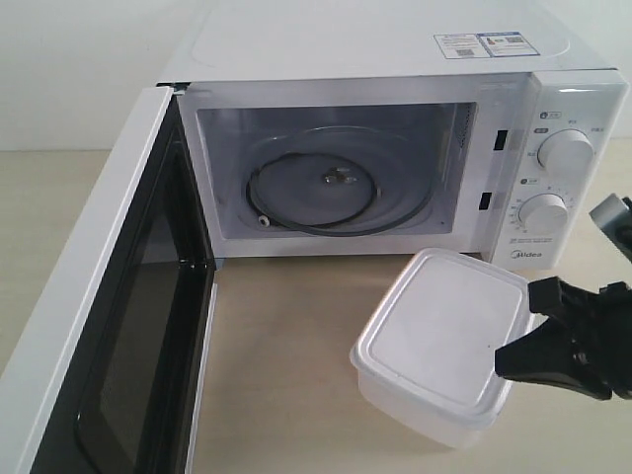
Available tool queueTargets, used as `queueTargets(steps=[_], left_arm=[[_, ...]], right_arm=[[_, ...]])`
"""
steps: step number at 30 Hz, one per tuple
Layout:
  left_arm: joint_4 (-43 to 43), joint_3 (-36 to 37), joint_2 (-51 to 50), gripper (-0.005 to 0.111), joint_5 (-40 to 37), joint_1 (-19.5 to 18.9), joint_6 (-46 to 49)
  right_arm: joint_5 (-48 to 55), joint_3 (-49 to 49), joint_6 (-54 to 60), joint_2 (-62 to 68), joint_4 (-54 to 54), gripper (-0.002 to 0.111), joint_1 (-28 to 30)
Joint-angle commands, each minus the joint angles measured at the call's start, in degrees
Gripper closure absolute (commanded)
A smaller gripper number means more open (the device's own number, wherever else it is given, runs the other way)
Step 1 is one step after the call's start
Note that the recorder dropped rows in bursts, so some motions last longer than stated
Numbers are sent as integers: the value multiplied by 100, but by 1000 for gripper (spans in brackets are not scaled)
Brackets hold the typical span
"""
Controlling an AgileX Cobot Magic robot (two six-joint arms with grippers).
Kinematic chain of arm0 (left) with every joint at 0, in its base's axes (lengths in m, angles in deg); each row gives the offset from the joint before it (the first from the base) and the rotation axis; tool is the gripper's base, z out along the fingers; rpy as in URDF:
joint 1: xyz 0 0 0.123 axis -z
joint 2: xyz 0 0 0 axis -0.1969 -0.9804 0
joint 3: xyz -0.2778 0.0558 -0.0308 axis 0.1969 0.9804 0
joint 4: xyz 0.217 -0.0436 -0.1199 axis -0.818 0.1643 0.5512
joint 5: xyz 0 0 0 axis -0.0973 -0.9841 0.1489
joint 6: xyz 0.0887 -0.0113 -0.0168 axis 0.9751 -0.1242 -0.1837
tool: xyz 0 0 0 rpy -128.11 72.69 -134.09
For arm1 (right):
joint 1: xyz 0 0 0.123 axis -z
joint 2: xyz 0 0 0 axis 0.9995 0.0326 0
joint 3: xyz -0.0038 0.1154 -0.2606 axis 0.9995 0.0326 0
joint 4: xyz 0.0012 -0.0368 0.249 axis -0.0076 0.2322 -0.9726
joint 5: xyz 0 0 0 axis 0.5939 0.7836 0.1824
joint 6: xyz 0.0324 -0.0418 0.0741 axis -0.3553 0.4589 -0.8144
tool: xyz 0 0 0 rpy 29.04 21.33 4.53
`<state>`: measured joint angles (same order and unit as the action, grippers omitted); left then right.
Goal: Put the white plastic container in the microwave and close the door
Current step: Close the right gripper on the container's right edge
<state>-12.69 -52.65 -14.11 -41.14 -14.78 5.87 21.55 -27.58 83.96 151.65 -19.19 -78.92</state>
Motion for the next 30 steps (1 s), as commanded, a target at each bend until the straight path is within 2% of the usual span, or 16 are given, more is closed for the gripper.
queueTargets(steps=[1, 7, 9, 21, 25, 30], left_arm=[[50, 22, 12, 103, -3, -24, 18], [50, 22, 12, 103, -3, -24, 18], [50, 22, 12, 103, -3, -24, 18], [50, 22, 12, 103, -3, -24, 18], [50, 22, 12, 103, -3, -24, 18], [50, 22, 12, 103, -3, -24, 18]], right_arm=[[-286, 59, 599, 482, -311, 99, 55], [-370, 59, 947, 687, -674, 61, 55], [-377, 59, 922, 687, -663, 55, 183], [-1087, 59, 831, 687, -1062, 56, 342], [-1586, 59, 884, 690, -1130, 56, 204], [-1407, 59, 1078, 690, -1537, 56, 19]])
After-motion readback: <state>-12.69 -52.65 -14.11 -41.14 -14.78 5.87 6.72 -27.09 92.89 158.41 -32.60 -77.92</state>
